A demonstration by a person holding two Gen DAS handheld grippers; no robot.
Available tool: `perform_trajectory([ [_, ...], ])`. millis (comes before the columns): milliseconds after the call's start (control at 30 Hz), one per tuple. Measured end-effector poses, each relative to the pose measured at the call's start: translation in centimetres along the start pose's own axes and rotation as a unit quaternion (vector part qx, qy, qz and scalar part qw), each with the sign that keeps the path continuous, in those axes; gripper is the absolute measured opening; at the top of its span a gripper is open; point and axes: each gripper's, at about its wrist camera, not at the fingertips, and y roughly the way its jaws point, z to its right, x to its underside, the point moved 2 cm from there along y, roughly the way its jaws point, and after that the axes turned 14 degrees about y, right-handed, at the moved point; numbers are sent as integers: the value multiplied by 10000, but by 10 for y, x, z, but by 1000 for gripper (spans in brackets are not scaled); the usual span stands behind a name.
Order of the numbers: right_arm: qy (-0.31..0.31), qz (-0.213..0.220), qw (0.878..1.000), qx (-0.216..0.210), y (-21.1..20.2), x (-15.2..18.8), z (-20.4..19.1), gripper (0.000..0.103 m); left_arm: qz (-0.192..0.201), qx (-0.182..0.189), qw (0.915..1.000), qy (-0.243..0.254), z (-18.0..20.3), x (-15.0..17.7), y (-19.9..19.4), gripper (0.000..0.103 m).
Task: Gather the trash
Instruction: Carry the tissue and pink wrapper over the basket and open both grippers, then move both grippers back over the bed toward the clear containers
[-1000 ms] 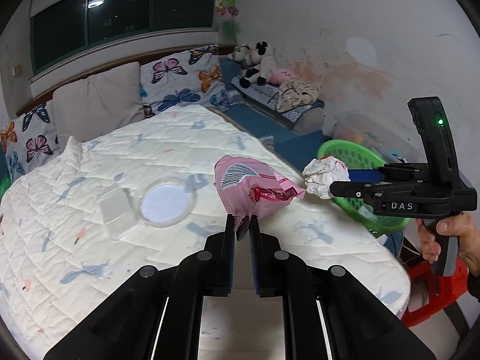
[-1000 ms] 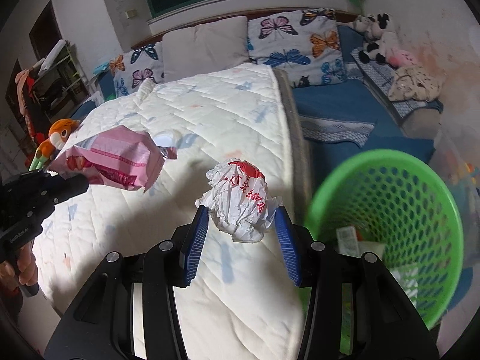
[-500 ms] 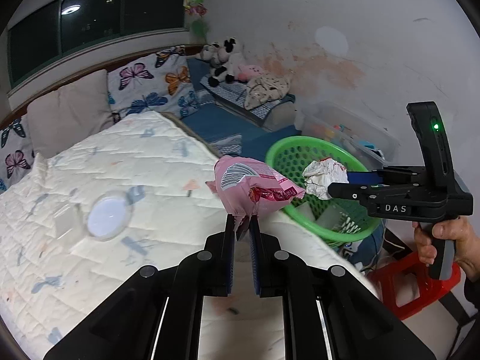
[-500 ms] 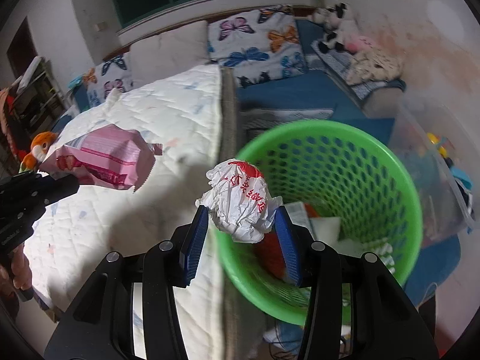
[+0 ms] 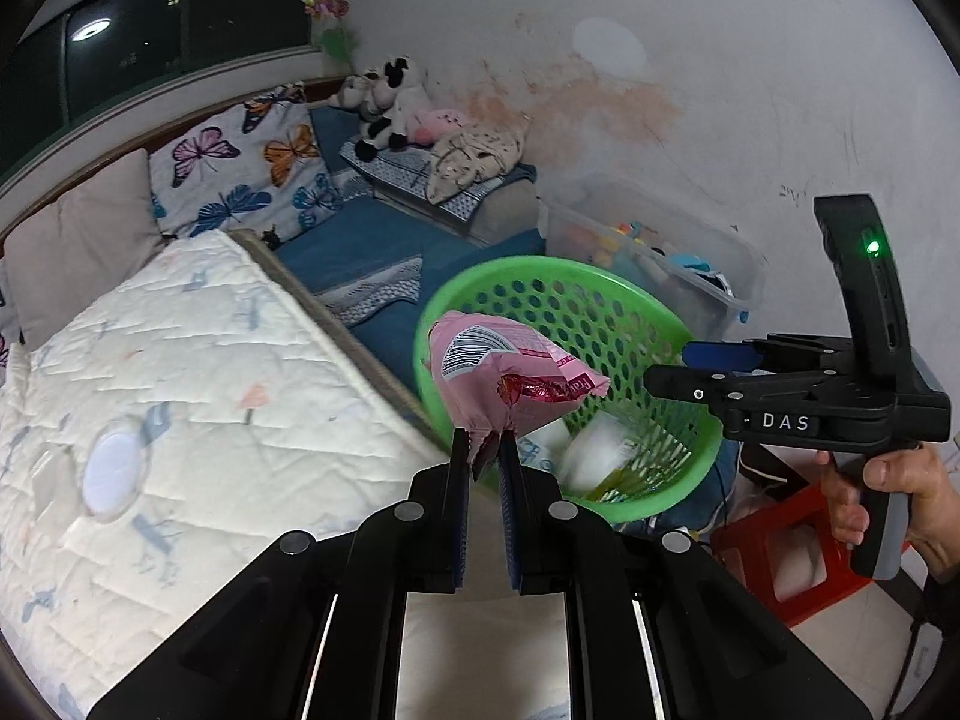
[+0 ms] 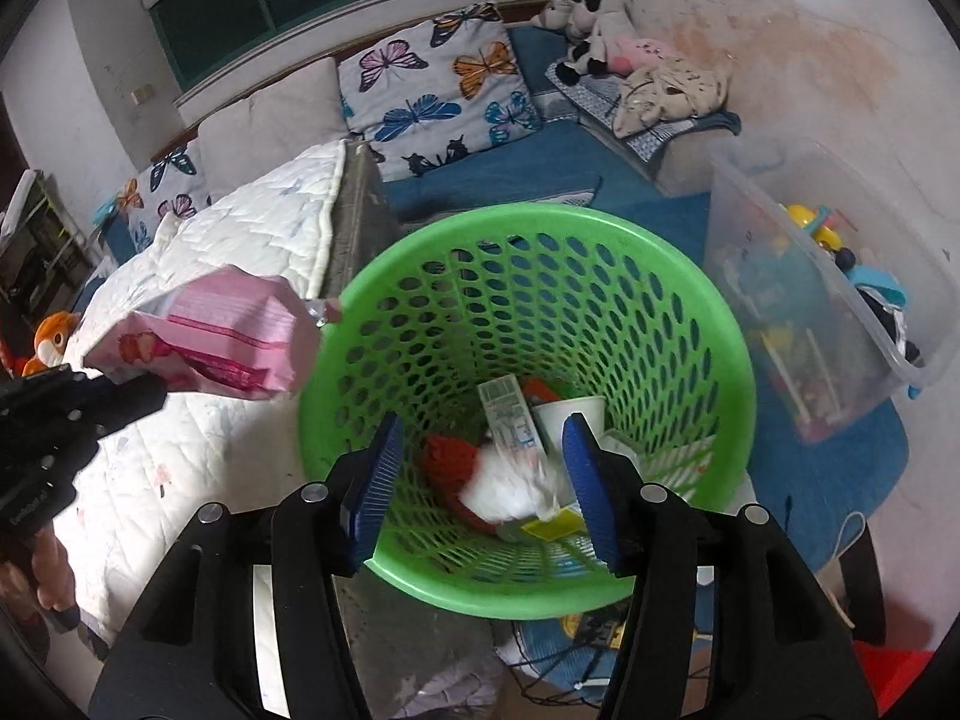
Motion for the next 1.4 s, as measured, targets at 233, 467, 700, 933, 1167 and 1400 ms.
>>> perform_trajectory([
  [233, 124, 106, 9999, -31, -12, -1, 19, 56, -128, 182, 9997, 50, 21, -12, 25, 10],
  [467, 357, 187, 9992, -34, -20, 0, 39, 59, -285, 302, 9991, 71, 42, -18, 45, 18],
  [700, 464, 211, 9987, -64, -24, 0, 45, 59, -311, 218, 9993, -37, 44, -14, 52, 52],
  [933, 373, 179, 9990, -150, -24, 2, 35, 59, -269, 25, 9995, -155, 27, -4, 39, 52],
  [1167, 128, 81, 9995, -277, -17, 5, 6, 64, -283, -329, 9981, -444, -10, 14, 17, 52],
  [1400, -315, -57, 9983, -483, -2, 7, -45, 68, -374, -751, 9927, -868, -67, 47, -12, 53],
])
